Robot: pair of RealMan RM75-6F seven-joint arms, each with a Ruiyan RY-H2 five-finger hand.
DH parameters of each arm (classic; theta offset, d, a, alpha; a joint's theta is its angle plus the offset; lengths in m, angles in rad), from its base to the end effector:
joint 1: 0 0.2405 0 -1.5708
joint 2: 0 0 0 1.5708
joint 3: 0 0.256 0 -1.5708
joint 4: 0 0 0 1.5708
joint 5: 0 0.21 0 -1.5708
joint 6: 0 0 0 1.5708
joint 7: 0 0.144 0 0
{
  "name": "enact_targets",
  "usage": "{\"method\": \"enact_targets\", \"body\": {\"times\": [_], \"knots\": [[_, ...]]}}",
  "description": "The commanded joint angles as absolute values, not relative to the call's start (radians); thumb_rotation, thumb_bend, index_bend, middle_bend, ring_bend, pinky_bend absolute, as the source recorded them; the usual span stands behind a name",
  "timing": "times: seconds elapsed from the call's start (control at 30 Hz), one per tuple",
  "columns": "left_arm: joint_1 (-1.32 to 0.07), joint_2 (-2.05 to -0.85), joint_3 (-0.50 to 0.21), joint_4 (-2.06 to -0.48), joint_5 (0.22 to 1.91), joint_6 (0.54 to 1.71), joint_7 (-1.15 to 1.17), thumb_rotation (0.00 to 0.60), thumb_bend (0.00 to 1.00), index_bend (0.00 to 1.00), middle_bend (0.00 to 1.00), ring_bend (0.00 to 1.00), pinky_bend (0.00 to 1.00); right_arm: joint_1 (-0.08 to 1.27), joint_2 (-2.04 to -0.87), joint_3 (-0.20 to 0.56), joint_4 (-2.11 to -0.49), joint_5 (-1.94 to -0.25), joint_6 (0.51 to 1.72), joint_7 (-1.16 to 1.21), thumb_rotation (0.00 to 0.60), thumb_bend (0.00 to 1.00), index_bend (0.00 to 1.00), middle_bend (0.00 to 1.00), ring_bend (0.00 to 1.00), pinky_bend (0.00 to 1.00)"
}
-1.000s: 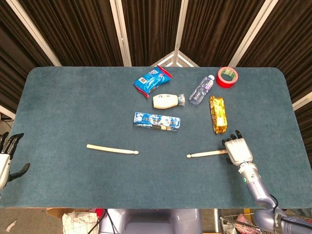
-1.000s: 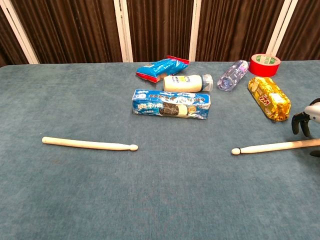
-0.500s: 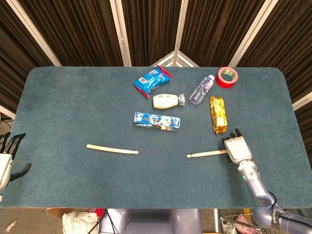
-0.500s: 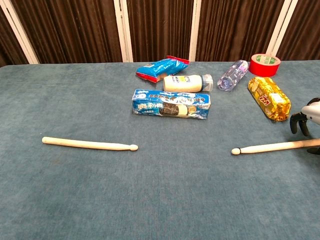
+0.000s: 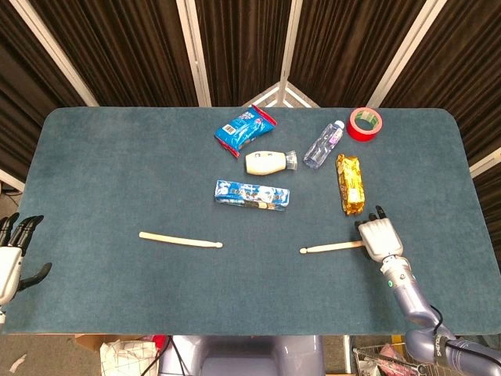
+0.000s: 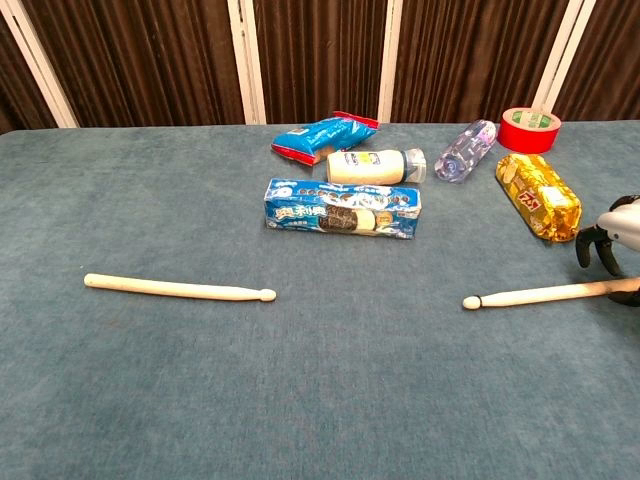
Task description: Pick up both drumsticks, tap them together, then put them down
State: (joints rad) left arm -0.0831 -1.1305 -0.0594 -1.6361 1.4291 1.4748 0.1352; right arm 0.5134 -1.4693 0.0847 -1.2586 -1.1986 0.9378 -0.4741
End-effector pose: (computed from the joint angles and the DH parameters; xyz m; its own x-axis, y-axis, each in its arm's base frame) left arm -0.3146 0.1817 0.1568 0.4779 0.0144 0.8783 0.8765 0.0585 -0.4779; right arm -0.2939 -0.3155 0.0232 0.7382 -0.2752 0.6159 -0.6728 -0.2354 0.7014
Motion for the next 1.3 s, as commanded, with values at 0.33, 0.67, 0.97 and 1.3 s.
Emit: {"method": "enact_targets", "body": {"times": [0.33, 0.67, 0.97, 1.3], "knots": [[-0.086, -1.134, -0.058, -1.634, 1.424, 1.467, 0.141, 0.600, 0.35, 0.13, 0.13, 0.00, 0.00, 0.519, -1.478, 0.076, -1.232, -1.204, 0.930, -0.446, 0.600, 0.34, 0.40, 0.52, 0.27, 0.10], [-0.087, -1.137, -0.055, -1.636, 1.425, 1.463, 0.147, 0.600, 0.35, 0.13, 0.13, 0.00, 0.00, 0.520, -1.480, 0.066, -1.214, -1.229, 0.933, -0.412, 0.600, 0.36, 0.40, 0.53, 0.28, 0.10], [-0.088, -1.137, -0.054, -1.638, 1.425, 1.462, 0.147, 0.600, 0.35, 0.13, 0.13, 0.00, 0.00, 0.522, -1.483, 0.058, -1.196, -1.238, 0.924, -0.393, 0.600, 0.37, 0.41, 0.56, 0.29, 0.10], [-0.087, -1.137, -0.052, -1.638, 1.426, 1.463, 0.147, 0.600, 0.35, 0.13, 0.13, 0.00, 0.00, 0.515, -1.481, 0.050, -1.189, -1.268, 0.940, -0.349, 0.600, 0.37, 0.52, 0.57, 0.31, 0.10]]}}
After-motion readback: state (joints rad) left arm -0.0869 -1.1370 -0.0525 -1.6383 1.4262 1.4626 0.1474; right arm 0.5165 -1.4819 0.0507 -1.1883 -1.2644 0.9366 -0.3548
